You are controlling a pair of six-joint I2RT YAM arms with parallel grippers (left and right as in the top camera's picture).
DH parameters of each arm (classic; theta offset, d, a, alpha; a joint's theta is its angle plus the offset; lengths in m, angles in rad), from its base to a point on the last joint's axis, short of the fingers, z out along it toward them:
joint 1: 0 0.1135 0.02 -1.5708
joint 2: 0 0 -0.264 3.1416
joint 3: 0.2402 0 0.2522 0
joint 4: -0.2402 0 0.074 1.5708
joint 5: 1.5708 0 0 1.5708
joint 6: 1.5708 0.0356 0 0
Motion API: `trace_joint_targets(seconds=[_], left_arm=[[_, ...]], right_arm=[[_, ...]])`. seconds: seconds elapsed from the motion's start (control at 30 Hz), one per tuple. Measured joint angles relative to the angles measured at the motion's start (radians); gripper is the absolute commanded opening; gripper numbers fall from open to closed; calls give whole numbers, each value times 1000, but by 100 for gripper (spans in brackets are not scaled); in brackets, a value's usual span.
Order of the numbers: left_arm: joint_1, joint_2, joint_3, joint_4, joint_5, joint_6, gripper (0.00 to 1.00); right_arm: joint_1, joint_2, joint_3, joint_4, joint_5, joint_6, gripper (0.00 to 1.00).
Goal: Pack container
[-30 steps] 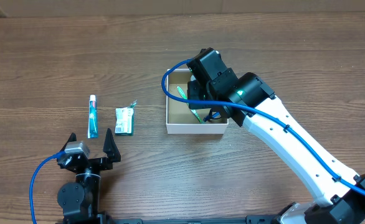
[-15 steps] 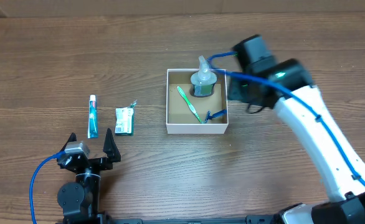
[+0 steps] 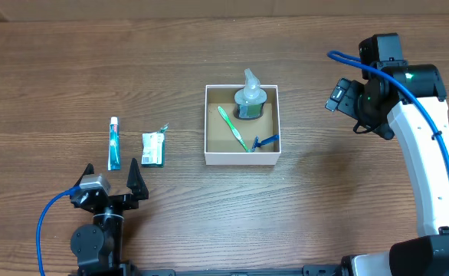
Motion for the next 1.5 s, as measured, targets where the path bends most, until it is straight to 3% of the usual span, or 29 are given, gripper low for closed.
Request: trace_joint_targets(seconds=[0.43,0.5,0.73,0.83,0.93,1.13,1.33,1.5], left_arm=[[0,0,0,4,37,-26,100],[0,0,0,10,105,-113,100],[0,0,-1,42,379,-584,100],[0,-1,0,179,513,-672,100],[0,-1,66,190,641,-690,100],[0,97,531,-242,685,-539,100],[0,499,1080,-819,609,-310,100],[0,872,1363,-1000,479,-167,100]], right_arm=[[0,0,0,0,0,0,100],[0,0,0,0,0,0,100],[0,0,0,1,0,0,100],[0,0,0,0,0,0,100],[0,0,0,0,0,0,100],[0,0,0,0,0,0,100],[0,0,-2,0,0,0,100],[0,0,-2,-1,0,0,100]])
